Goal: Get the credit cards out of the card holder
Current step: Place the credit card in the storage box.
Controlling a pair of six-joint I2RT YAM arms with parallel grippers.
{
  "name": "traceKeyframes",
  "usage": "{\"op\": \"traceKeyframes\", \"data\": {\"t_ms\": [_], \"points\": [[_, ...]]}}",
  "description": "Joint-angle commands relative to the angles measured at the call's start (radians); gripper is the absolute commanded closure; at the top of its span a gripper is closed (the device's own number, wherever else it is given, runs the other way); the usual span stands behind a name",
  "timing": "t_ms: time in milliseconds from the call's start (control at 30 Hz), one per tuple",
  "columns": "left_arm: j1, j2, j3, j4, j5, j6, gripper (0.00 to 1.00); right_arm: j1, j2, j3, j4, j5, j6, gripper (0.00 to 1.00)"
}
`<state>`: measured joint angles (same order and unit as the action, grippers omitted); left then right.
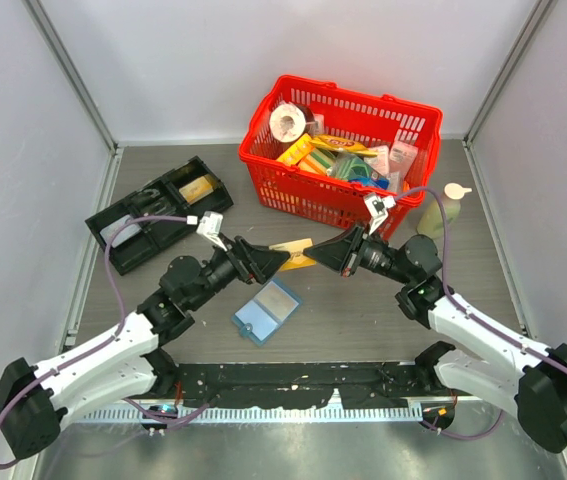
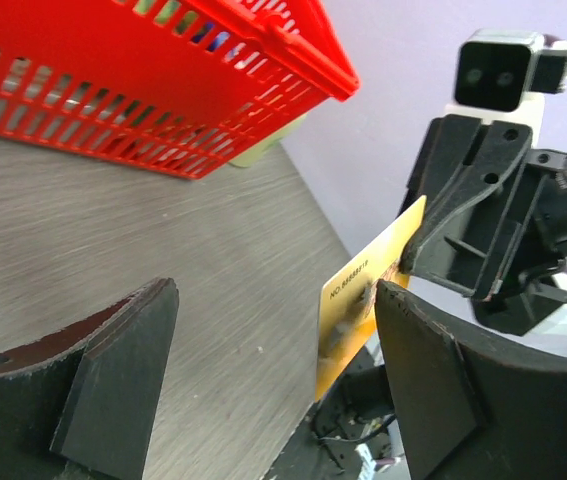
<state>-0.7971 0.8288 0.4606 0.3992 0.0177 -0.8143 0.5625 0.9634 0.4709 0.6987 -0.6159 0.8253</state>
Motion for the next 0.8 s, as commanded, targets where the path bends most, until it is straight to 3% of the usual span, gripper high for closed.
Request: {"op": "traceKeyframes", "data": {"t_ms": [0, 567, 700, 767], "points": [[0.002, 0.029, -0.007, 0.217, 0.057, -0.109, 0.19, -0.003, 0.018, -0.021, 0.223, -0.012, 0.116, 0.99], [0.002, 0.039, -0.025, 0.230, 0.071, -0.174, 0.49, -0.013, 0.044, -0.057, 0.259, 0.015, 0.141, 0.99], [0.002, 0.052, -0.019, 0.228, 0.070, -0.177, 0.60, -0.016, 0.047, -0.057, 0.265, 0.012, 0.144, 0.99], [0.001, 0.059, -0.013, 0.228, 0.073, -0.175, 0.71, -0.021, 0.049, -0.058, 0.265, 0.012, 0.147, 0.99]]}}
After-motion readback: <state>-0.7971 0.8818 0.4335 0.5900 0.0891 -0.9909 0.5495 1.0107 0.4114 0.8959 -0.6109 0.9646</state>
